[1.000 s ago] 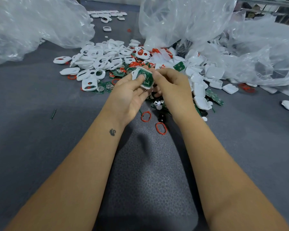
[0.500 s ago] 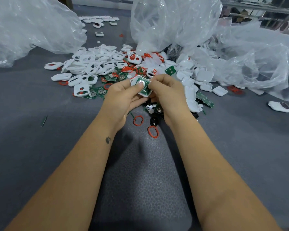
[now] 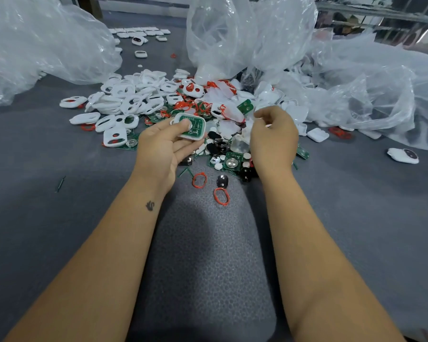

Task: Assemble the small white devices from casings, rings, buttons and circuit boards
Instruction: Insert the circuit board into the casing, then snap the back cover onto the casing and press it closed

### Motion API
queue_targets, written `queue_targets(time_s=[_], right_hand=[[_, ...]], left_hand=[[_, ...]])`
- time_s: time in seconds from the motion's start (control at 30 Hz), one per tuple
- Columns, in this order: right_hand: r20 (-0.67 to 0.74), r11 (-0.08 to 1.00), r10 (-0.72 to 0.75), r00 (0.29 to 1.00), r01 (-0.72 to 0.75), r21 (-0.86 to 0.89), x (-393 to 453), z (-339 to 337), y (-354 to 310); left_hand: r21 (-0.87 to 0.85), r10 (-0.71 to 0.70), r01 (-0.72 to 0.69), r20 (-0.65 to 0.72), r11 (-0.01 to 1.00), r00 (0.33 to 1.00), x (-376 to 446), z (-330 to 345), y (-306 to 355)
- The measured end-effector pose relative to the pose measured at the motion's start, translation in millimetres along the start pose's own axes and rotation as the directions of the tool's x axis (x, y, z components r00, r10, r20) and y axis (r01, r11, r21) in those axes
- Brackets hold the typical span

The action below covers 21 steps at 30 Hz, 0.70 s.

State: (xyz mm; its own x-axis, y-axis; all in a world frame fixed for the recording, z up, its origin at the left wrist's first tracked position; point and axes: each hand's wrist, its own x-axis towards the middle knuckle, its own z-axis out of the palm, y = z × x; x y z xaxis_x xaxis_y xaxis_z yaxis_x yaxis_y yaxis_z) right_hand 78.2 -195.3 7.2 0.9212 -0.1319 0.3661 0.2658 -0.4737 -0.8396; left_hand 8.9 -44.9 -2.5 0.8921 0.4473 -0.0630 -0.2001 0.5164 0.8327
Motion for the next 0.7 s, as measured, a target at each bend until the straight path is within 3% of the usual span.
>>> queue_targets(time_s=[0.13,0.23,0.33,0.47,0.53,0.7], right_hand=[[-0.048,0.97,0.102,0.994,-0.11,-0.218,14.2,-13.0,11.5],[0.029,0.9,0.208,0.978,-0.18,-0.397,17.9,-19.5,19.6],[0.083,0.894,0.199,0.976,-0.146,-0.424,17.4,-18.8,22.9],[0.084,0.975,0.127,0.988,-0.109,-0.194,15.5,-14.0,21.4],[0.083,0.999,0.008,0.996,-0.005,-0.032,13.6,-10.5,16.8],[0.095,0.942,-0.267,0.959,0.239,0.236,-1.3,-2.1,-1.6]], left_hand=[[0.027,0.025,-0.024,-0.041,0.999,0.999,0.6,0.5,-0.9],[0.037,0.036,-0.034,-0.053,0.999,0.998,1.2,0.9,-1.7],[0.037,0.028,-0.026,-0.054,0.999,0.998,1.6,1.7,-1.7],[0.048,0.018,-0.015,-0.064,0.999,0.998,1.4,2.2,-2.2],[0.057,0.016,-0.013,-0.055,0.998,0.998,1.1,2.3,-2.6],[0.082,0.017,-0.015,-0.024,0.997,1.0,-0.9,2.3,-2.3]])
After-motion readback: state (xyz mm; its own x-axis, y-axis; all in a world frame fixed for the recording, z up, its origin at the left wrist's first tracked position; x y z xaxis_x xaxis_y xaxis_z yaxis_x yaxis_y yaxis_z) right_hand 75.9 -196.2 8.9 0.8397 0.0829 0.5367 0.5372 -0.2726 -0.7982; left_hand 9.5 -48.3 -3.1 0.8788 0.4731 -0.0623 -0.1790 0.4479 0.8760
